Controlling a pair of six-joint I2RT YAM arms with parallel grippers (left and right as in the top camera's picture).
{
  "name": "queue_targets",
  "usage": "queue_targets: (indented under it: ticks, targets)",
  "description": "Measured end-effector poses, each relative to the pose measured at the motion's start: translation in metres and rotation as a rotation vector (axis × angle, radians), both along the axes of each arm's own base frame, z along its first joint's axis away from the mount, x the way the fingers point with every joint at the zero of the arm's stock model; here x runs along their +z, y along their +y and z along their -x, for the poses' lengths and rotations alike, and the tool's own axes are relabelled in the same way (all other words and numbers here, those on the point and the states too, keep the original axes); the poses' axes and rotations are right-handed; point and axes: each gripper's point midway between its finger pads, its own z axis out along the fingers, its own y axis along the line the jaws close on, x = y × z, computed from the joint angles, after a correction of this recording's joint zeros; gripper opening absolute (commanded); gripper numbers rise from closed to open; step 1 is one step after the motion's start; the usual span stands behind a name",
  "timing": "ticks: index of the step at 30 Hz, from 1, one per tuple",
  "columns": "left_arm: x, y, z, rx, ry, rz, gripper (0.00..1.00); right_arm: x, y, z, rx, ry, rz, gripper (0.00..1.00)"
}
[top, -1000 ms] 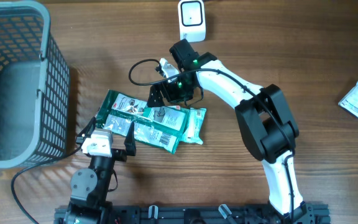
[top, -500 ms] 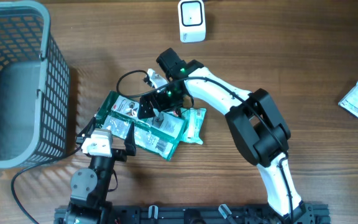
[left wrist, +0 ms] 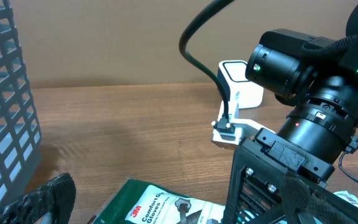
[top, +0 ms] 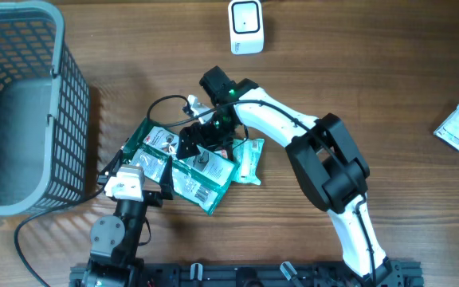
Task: Scan the item barcode
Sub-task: 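Grasp the green glove pack with the right gripper and lift it, then carry the glove pack to the white scanner and hold it there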
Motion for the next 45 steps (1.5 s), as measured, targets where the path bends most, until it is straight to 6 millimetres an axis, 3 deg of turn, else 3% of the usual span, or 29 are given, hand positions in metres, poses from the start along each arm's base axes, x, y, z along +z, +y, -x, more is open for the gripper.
queue_targets:
  ticks: [5, 11, 15, 16, 19, 20, 24, 28, 31, 36, 40, 45]
  targets:
    - [0.000, 0.000, 0.000, 0.000, 0.000, 0.000, 1.00, 0.003, 0.012, 0.002, 0.035, -0.036, -0.041, 1.00]
    - [0.000, 0.000, 0.000, 0.000, 0.000, 0.000, 1.00, 0.004, 0.029, -0.012, 0.045, -0.128, -0.111, 0.98]
    - [0.000, 0.000, 0.000, 0.000, 0.000, 0.000, 1.00, -0.001, 0.032, -0.004, 0.056, -0.106, -0.103, 0.77]
    - [0.000, 0.000, 0.000, 0.000, 0.000, 0.000, 1.00, -0.003, 0.035, 0.001, 0.066, -0.090, -0.108, 0.56]
    - [0.000, 0.000, 0.000, 0.000, 0.000, 0.000, 1.00, -0.012, 0.038, 0.022, 0.095, -0.017, -0.088, 0.24]
    - [0.000, 0.000, 0.000, 0.000, 0.000, 0.000, 1.00, -0.016, 0.036, 0.028, 0.098, 0.017, -0.075, 0.06]
    - [0.000, 0.000, 0.000, 0.000, 0.000, 0.000, 1.00, -0.027, 0.027, 0.040, 0.096, 0.090, -0.032, 0.04]
    - [0.000, 0.000, 0.000, 0.000, 0.000, 0.000, 1.00, -0.020, 0.010, 0.036, 0.049, 0.193, -0.037, 0.04]
    - [0.000, 0.000, 0.000, 0.000, 0.000, 0.000, 1.00, 0.001, -0.021, 0.017, -0.067, 0.364, -0.079, 0.04]
    - [0.000, 0.000, 0.000, 0.000, 0.000, 0.000, 1.00, 0.062, -0.071, -0.030, -0.373, 0.634, -0.119, 0.04]
    - [0.000, 0.000, 0.000, 0.000, 0.000, 0.000, 1.00, 0.111, -0.081, -0.031, -0.606, 0.941, -0.005, 0.04]
    - [0.000, 0.000, 0.000, 0.000, 0.000, 0.000, 1.00, 0.121, -0.083, -0.021, -0.793, 1.272, 0.189, 0.04]
